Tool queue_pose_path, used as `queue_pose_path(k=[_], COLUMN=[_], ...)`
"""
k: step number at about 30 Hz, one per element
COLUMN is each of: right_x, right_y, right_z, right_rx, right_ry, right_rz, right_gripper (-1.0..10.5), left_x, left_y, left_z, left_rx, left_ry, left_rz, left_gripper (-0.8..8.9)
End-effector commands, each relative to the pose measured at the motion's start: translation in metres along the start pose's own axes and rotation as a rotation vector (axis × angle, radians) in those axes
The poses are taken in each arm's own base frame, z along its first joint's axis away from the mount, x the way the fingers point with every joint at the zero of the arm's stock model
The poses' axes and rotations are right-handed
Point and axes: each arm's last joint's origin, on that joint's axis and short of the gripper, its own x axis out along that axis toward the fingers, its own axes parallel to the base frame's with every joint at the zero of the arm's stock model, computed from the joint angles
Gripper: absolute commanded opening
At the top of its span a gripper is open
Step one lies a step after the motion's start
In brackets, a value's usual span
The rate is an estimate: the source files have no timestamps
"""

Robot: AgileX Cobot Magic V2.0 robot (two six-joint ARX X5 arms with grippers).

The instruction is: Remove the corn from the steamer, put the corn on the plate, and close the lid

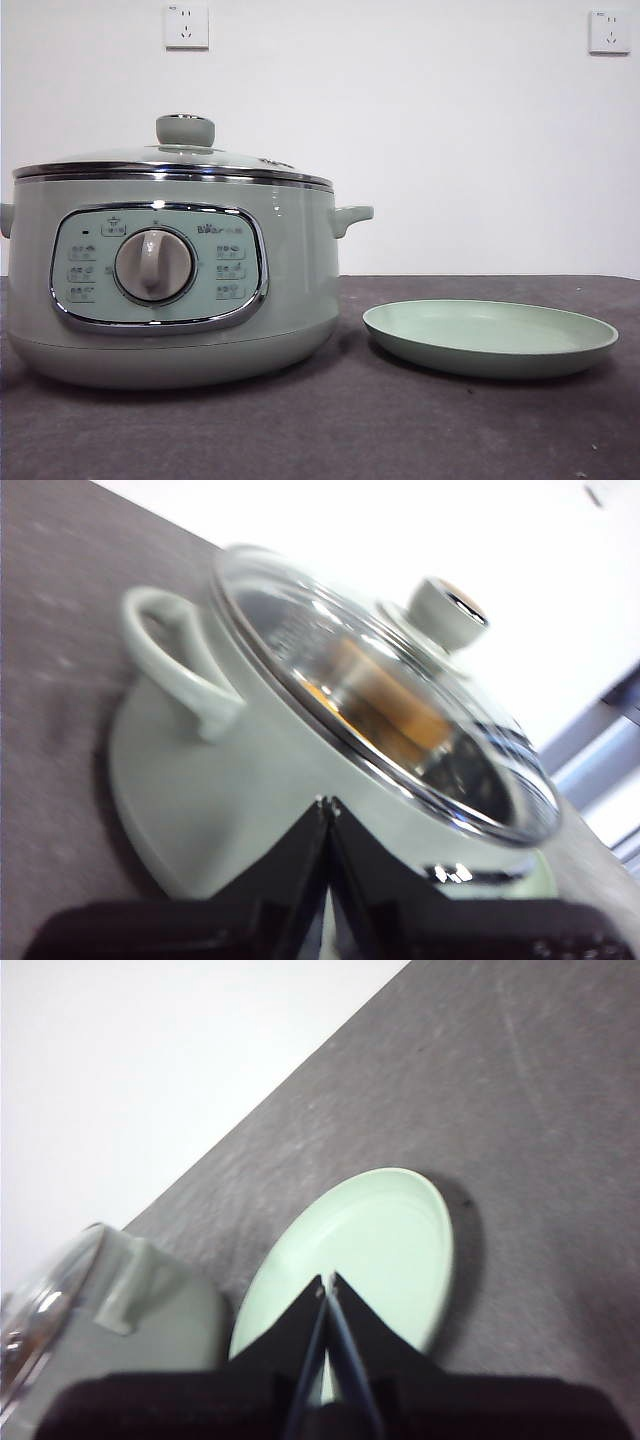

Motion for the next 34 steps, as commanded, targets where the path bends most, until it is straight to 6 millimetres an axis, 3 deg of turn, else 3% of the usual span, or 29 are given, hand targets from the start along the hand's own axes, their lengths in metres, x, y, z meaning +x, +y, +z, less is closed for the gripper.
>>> queue_pose_path(k=[1,8,16,24,30,32,34], right_x=[-0.005,-0.009,0.010,0.034,0.045,0.047,0.047], right_y=[0.013,0.048,0.082,0.093,0.092,0.091,0.091], right_z=[0.014,0.053,0.090,0.104,0.105,0.104,0.104], right_rx=[-0.059,-0.267,-0.398,-0.444,-0.448,-0.446,-0.448], right_ry=[-0.029,0.051,0.258,0.541,0.620,0.625,0.623], right_rz=[0.028,0.019,0.136,0.242,0.240,0.236,0.223], right_gripper=[-0.1,-0.1,-0.1,0.0,0.1,1.0,2.4], left_x=[-0.005,-0.017,-0.016,0.001,0.020,0.026,0.032], left_y=[-0.009,-0.036,-0.064,-0.081,-0.082,-0.081,-0.080], left_z=[0.009,0.040,0.082,0.117,0.133,0.136,0.138], left_rx=[0.007,0.147,0.353,0.401,0.349,0.339,0.333], left_ry=[-0.005,0.021,0.130,0.333,0.423,0.438,0.447], left_rz=[-0.024,-0.033,-0.031,-0.109,-0.120,-0.114,-0.109], left_gripper=[-0.08,-0.08,-0.08,-0.06,0.03,0.95,3.17])
